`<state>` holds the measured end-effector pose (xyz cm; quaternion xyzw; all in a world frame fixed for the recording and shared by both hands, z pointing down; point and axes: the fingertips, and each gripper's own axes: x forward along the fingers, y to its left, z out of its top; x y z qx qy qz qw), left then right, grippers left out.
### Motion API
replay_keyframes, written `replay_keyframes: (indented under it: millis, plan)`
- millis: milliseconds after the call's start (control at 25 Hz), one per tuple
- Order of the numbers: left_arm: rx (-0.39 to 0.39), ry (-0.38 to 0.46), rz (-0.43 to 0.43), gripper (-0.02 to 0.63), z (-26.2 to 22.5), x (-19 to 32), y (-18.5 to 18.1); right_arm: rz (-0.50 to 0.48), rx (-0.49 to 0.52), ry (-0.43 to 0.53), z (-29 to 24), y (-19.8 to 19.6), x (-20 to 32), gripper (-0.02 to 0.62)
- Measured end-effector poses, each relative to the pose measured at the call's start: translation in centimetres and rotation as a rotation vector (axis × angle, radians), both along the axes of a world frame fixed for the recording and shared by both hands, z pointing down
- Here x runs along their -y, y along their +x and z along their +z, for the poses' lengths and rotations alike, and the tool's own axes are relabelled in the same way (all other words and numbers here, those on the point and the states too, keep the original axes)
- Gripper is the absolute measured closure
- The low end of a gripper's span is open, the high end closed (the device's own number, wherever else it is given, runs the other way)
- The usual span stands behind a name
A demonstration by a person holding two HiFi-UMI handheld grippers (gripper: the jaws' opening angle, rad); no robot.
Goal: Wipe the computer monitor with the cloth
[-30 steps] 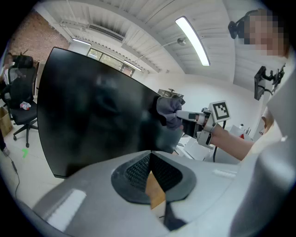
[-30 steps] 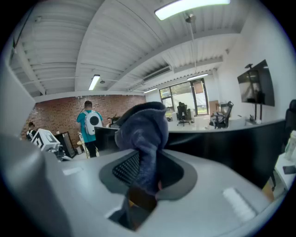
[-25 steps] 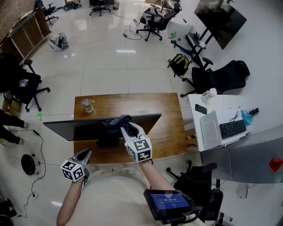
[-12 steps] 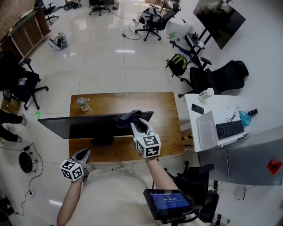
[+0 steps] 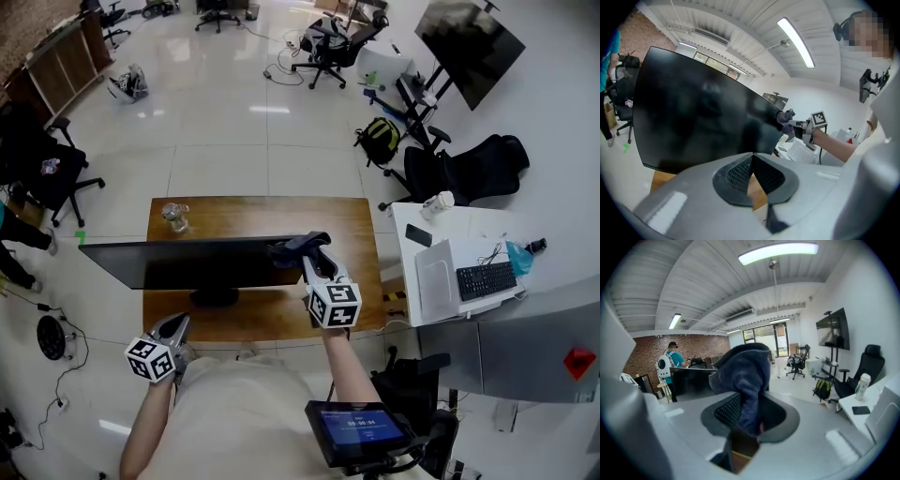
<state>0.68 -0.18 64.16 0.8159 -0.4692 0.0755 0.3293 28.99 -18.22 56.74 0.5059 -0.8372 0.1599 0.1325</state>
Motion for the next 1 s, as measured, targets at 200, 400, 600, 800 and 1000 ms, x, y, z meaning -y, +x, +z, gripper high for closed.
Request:
replay_keyframes:
  millis: [200,400,600,800,1000]
  plan:
    - [0.006,-0.002,-0.006,0.615,0.1,-0.1,-0.2,0.033,0.011,-0.011,0.7,1.5,0.2,0.494]
    - [0.012,-0.009,-0.001,0.615,0.2,-0.2,-0.2,0.039,0.017,-0.039,2.2,1.9,0.1,0.494]
    - [0.022,-0.018,0.002,0.615,0.4,-0.1,-0.3,0.041,-0.003,-0.114,6.1,2.6,-0.4,0.495]
    - [0.032,-0.026,-0.002,0.615,0.3,0.0,-0.6,0.048,-0.005,-0.202,10.8,3.4,-1.1,0.495]
    - [0.041,-0.036,-0.009,0.615,0.3,0.0,-1.0,0.048,-0.017,-0.287,15.2,3.6,-1.8,0.495]
